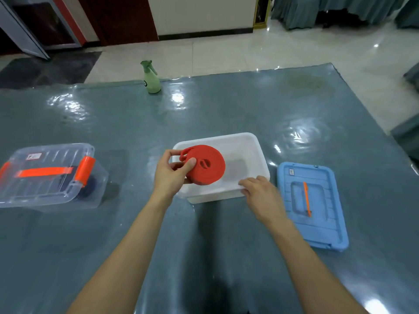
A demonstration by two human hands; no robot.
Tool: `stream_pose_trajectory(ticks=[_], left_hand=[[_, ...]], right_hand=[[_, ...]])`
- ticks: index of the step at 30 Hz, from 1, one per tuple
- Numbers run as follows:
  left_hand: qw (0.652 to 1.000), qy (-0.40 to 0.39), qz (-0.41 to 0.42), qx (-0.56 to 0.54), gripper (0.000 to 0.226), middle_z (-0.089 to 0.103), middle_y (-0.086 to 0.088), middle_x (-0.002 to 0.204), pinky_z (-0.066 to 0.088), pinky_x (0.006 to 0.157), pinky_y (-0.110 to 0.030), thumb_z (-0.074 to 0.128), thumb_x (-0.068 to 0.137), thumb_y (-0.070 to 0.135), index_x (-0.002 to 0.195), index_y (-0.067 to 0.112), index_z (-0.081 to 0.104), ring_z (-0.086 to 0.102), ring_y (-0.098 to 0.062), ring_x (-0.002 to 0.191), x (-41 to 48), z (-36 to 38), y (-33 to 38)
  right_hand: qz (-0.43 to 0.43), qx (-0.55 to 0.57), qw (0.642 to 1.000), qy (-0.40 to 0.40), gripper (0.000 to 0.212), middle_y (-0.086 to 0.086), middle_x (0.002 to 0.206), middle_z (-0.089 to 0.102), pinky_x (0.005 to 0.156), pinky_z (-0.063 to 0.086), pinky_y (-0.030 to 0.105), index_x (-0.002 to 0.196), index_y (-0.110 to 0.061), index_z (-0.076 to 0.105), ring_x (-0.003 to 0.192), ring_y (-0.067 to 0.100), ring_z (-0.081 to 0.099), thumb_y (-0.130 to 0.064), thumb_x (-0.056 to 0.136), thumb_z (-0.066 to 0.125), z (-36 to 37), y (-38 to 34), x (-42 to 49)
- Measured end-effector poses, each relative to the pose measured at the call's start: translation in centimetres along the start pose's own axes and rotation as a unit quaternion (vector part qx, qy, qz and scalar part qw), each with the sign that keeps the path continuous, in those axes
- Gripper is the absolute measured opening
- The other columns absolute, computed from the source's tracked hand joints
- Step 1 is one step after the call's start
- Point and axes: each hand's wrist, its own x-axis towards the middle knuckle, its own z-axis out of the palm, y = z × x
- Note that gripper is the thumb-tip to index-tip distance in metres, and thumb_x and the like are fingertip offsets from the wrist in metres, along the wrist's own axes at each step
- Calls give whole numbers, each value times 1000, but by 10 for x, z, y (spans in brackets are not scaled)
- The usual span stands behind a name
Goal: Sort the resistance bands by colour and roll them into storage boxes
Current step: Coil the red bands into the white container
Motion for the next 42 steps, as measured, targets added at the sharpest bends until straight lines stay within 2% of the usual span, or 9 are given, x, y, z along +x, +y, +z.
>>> stream_pose_trajectory(ticks=[9, 11, 14, 16, 21, 27, 32, 38, 42], left_hand=[[996, -28, -52, 60, 34, 78, -19, 110, 69, 71, -54, 91, 87, 28, 111, 29, 67, 80, -33, 98, 41, 23, -28], [996, -42, -58, 58, 34, 79, -20, 108, 69, 69, -54, 91, 88, 26, 111, 28, 67, 81, -32, 94, 47, 29, -34], [994, -65, -87, 34, 32, 78, -22, 110, 69, 69, -53, 90, 89, 25, 111, 26, 67, 82, -36, 95, 55, 36, -43], [991, -72, -110, 14, 31, 78, -22, 112, 69, 71, -52, 90, 91, 25, 112, 26, 67, 81, -37, 98, 62, 40, -46], [977, -91, -194, -1, 36, 77, -17, 122, 68, 67, -45, 82, 98, 22, 127, 18, 61, 82, -35, 97, 79, 47, -53], [948, -143, -251, 136, 55, 72, -10, 125, 65, 94, -59, 93, 87, 11, 127, 15, 56, 73, -34, 115, 96, 51, -66], [926, -154, -187, 288, 59, 71, -10, 123, 69, 81, -53, 95, 84, 13, 130, 13, 59, 73, -35, 110, 111, 60, -73], [863, -139, -84, 478, 55, 73, -12, 123, 59, 98, -46, 89, 88, 33, 129, 14, 59, 70, -34, 112, 114, 75, -84], [842, -151, -77, 512, 60, 72, -13, 127, 58, 101, -48, 87, 90, 40, 134, 14, 55, 70, -35, 116, 118, 74, -89]], right_hand=[[-4, 32, 999, 20, 48, -1, 119, 77, 91, 60, 44, 128, -20, 76, 109, 29, 70, -52, 91, 79, -15, -26, 0], [28, 69, 997, 31, 75, -4, 134, 67, 97, 58, 45, 144, -25, 62, 120, 25, 64, -64, 83, 80, -19, -34, 15], [126, 104, 982, -94, 137, -2, 165, 36, 110, 52, 47, 168, -25, 19, 141, 26, 51, -78, 61, 87, -18, -44, 52], [140, 104, 972, -156, 152, 1, 168, 30, 108, 53, 48, 170, -24, 7, 140, 29, 53, -75, 55, 91, -12, -46, 75], [92, 2, 984, -150, 100, 3, 128, 58, 86, 59, 43, 134, -17, 45, 108, 26, 62, -68, 58, 85, 10, -43, 105], [83, -44, 972, -217, 85, 4, 109, 59, 67, 52, 37, 109, -20, 38, 81, 25, 60, -73, 55, 76, 41, -36, 116], [58, -119, 968, -212, 98, 8, 116, 65, 71, 54, 36, 126, -10, 44, 92, 28, 68, -70, 60, 85, 63, -36, 130], [96, -107, 949, -280, 129, 17, 142, 52, 90, 51, 41, 152, 0, 32, 120, 35, 65, -65, 61, 96, 73, -32, 140], [109, -19, 960, -257, 91, 15, 140, 58, 101, 53, 42, 146, -5, 45, 121, 32, 62, -58, 84, 84, 44, -26, 124]])
